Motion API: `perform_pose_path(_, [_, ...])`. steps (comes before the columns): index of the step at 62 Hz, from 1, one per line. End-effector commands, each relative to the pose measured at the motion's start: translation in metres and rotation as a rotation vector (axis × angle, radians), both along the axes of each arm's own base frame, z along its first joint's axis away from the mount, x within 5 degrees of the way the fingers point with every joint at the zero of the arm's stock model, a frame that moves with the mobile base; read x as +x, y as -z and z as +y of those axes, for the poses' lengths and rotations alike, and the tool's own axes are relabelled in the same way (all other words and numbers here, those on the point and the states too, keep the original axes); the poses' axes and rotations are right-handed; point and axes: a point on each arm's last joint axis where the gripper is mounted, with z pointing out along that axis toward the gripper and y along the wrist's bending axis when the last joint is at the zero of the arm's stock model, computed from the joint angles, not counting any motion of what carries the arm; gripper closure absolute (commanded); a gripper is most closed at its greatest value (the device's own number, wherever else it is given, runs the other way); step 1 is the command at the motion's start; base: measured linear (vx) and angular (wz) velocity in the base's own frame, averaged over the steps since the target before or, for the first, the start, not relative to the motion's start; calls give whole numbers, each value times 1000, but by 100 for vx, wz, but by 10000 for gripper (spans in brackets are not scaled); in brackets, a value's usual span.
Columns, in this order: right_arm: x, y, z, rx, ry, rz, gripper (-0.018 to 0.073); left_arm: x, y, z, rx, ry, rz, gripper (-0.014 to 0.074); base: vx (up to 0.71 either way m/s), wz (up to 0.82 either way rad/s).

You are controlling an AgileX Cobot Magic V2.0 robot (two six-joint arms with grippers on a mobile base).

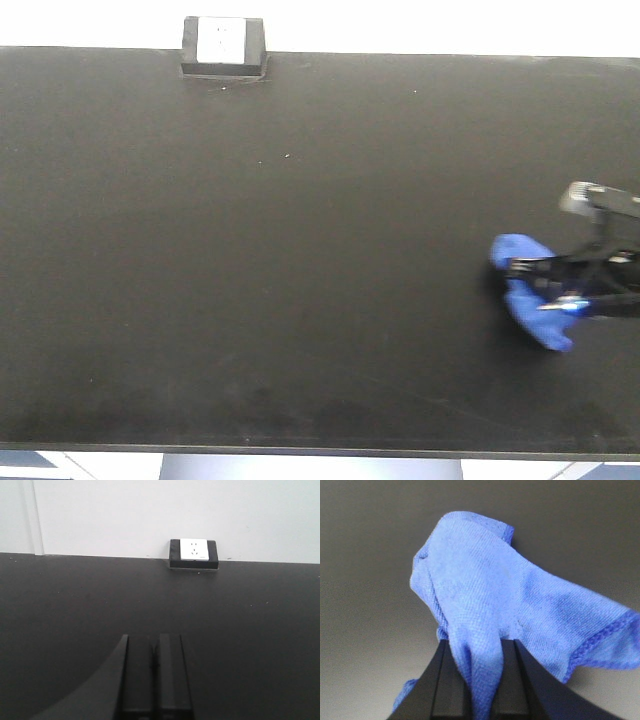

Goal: Wipe right workspace with blue cloth
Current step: 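Press the cloth on the counter and wipe it away from the robot's side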

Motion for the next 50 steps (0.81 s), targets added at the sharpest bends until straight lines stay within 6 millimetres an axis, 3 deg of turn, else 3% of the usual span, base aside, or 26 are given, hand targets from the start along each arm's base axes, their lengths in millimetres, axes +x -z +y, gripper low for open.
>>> perform_pose_path(1, [9, -15, 31, 14, -83, -105, 557, 0, 3, -1, -8, 7, -63, 602, 0, 0])
perform_pose_path(16, [-4, -14, 139, 106, -325, -167, 557, 0, 3, -1, -8, 7, -63, 602, 0, 0])
perform_pose_path(23, [-10, -10, 155, 109, -364, -172, 557, 0, 3, -1, -8, 7, -63, 602, 0, 0])
perform_pose_path(30, [-5, -10, 148, 102, -333, -182, 557, 0, 3, -1, -8, 7, -63, 602, 0, 0])
perform_pose_path(35, [6, -11, 130, 99, -265, -181, 557, 0, 3, -1, -8, 7, -63, 602, 0, 0])
perform_pose_path(40, [18, -10, 104, 63, -217, -174, 557, 0, 3, -1, -8, 7, -63, 602, 0, 0])
perform_pose_path(50, [37, -5, 26, -33, -101, -107, 557, 0, 3, -1, -8, 7, -63, 602, 0, 0])
